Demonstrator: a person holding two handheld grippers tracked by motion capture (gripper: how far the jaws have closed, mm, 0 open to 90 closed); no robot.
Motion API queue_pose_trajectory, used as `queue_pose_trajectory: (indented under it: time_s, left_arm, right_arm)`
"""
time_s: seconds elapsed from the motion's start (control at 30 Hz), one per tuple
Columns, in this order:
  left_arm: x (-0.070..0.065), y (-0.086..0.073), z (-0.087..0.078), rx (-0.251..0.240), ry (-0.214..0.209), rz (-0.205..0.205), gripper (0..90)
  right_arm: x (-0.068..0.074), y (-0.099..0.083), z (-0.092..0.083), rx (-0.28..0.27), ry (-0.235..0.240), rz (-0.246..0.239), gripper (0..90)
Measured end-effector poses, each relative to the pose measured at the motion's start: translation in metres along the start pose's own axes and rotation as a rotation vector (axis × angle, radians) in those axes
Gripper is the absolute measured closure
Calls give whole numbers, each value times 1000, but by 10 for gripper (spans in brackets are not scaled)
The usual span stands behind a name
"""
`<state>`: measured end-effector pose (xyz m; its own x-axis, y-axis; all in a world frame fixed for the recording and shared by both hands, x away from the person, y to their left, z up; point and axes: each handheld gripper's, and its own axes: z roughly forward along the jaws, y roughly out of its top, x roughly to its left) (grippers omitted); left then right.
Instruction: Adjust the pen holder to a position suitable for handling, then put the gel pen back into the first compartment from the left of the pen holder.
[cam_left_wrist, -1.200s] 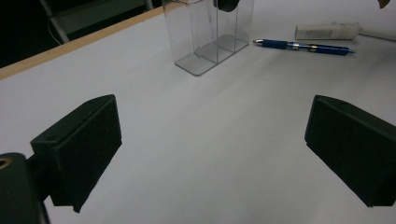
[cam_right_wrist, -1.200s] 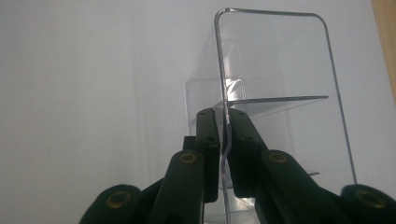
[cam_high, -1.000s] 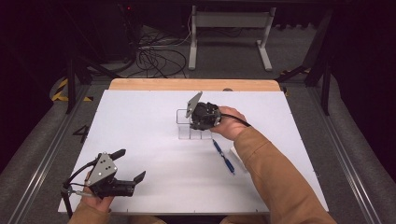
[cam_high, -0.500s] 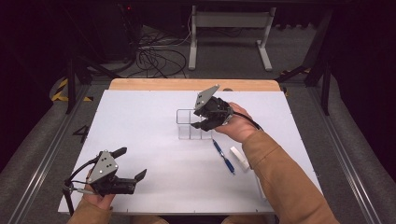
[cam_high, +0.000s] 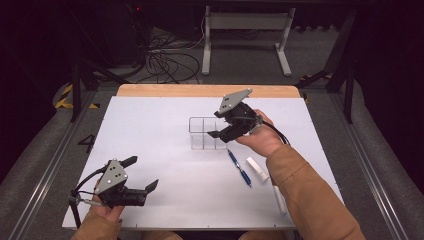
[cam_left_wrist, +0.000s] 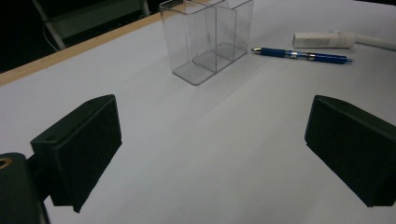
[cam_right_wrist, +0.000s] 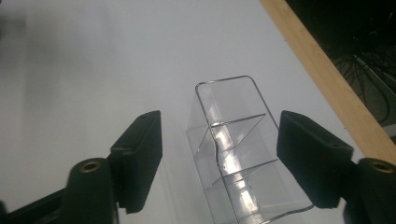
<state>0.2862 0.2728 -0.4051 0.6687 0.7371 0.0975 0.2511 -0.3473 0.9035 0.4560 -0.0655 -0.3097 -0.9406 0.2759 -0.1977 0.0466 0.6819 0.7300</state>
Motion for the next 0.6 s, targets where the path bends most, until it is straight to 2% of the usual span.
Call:
queue_pose_trajectory:
  time_s: [0.37,0.6]
  left_arm:
    - [0,-1,-2,-5,2,-6,46]
    - [0,-1,-2,-6,2,-6,46]
  right_arm:
    - [4,-11,-21,-109,-19,103,118]
    - [11,-16,-28,-148,-28,116,53]
